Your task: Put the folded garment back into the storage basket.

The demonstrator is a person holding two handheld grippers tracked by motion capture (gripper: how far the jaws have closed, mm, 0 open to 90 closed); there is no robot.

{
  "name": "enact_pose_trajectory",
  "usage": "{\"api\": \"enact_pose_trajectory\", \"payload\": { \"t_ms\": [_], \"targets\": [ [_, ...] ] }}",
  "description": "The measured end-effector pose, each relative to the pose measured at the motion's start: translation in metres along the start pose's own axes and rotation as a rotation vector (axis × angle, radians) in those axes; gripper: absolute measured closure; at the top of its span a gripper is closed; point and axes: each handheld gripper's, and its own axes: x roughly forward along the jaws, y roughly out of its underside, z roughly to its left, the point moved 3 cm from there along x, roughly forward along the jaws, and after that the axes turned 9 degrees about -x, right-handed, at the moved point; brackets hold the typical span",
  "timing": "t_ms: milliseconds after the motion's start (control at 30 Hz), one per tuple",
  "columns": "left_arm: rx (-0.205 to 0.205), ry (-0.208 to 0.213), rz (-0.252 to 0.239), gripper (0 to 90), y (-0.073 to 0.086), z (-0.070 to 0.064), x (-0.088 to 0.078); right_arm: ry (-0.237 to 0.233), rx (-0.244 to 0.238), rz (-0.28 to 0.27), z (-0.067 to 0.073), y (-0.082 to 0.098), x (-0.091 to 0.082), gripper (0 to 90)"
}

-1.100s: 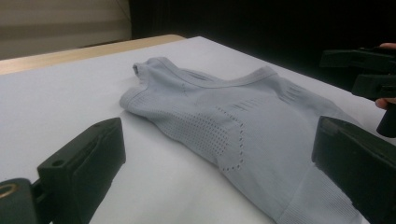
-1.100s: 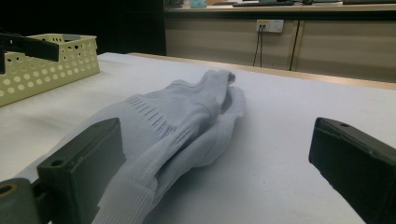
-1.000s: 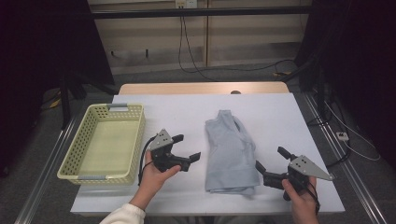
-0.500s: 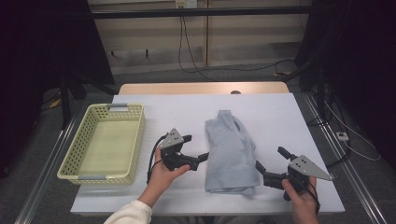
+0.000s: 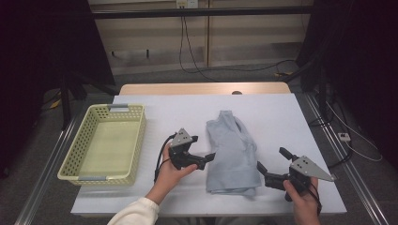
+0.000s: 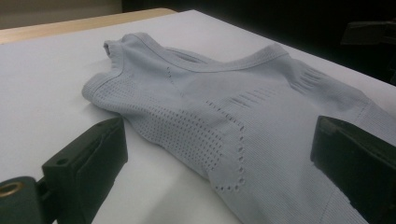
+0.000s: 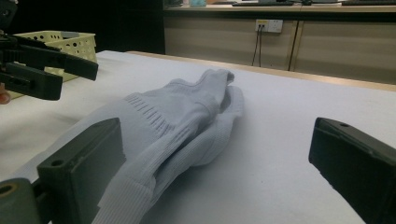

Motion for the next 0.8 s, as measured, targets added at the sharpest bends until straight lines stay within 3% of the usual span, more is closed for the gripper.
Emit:
{"api": "enact_pose_trajectory", "payload": {
  "t_ms": [800],
  "targets": [
    [-0.013,-0.034,0.085,5.3,0.006,-0.003,0.026,0.000,-0.002,0.001,0.000,0.000,0.000,2.9]
  ]
}}
